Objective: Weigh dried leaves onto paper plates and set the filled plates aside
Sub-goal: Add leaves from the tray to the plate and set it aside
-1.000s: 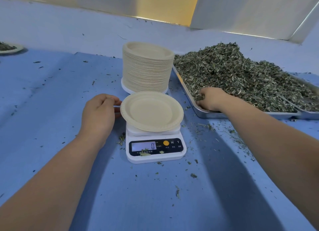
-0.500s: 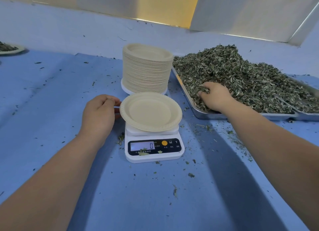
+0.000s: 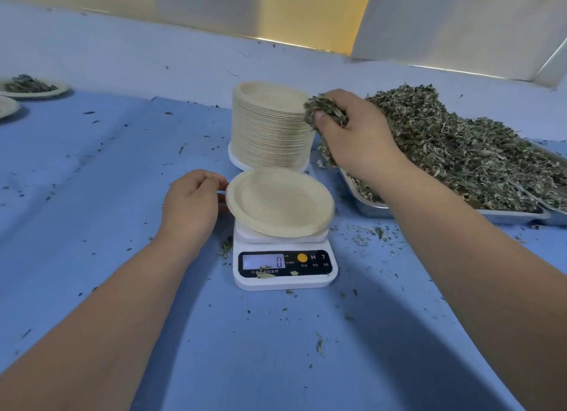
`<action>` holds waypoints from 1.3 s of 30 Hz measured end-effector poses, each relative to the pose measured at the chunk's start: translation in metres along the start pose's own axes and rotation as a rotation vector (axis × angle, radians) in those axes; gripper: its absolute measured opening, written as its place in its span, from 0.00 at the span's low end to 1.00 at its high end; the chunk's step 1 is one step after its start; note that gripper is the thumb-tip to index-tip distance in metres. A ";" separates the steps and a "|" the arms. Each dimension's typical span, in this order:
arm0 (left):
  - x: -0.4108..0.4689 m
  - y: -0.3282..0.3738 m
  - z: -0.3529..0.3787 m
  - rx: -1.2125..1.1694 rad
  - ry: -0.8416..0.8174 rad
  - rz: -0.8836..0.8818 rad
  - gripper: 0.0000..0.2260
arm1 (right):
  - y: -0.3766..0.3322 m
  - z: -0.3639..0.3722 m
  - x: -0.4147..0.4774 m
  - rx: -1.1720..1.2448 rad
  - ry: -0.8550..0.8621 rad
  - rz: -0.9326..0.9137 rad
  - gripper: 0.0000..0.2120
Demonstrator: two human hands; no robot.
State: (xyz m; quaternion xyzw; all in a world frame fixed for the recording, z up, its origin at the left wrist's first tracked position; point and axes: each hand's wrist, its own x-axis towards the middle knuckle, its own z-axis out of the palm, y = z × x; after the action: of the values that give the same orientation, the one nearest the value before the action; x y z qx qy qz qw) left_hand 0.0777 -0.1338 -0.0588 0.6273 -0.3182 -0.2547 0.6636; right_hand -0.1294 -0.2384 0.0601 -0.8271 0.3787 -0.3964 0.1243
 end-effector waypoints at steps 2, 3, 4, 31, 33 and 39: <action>0.000 0.000 0.000 -0.016 0.005 -0.005 0.11 | -0.020 0.014 -0.009 0.041 -0.060 -0.056 0.10; 0.000 0.000 0.000 -0.018 0.008 -0.008 0.12 | -0.027 0.022 -0.015 0.049 -0.097 -0.078 0.10; 0.001 0.000 0.000 -0.016 0.007 -0.010 0.12 | -0.031 0.029 -0.020 0.041 -0.144 -0.099 0.10; -0.004 0.006 0.001 0.004 -0.013 0.006 0.11 | 0.027 0.002 -0.055 -0.156 -0.219 -0.056 0.16; -0.005 0.007 0.001 0.024 -0.017 0.010 0.11 | 0.049 -0.001 -0.059 -0.193 -0.120 0.016 0.15; -0.005 0.007 0.000 0.063 -0.033 0.015 0.11 | 0.096 -0.002 -0.068 -0.562 -0.175 0.234 0.22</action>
State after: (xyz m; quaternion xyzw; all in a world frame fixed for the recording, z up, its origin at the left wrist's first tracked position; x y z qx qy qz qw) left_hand 0.0739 -0.1295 -0.0523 0.6414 -0.3415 -0.2497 0.6400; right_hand -0.2084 -0.2547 -0.0249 -0.8107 0.5540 -0.1866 -0.0324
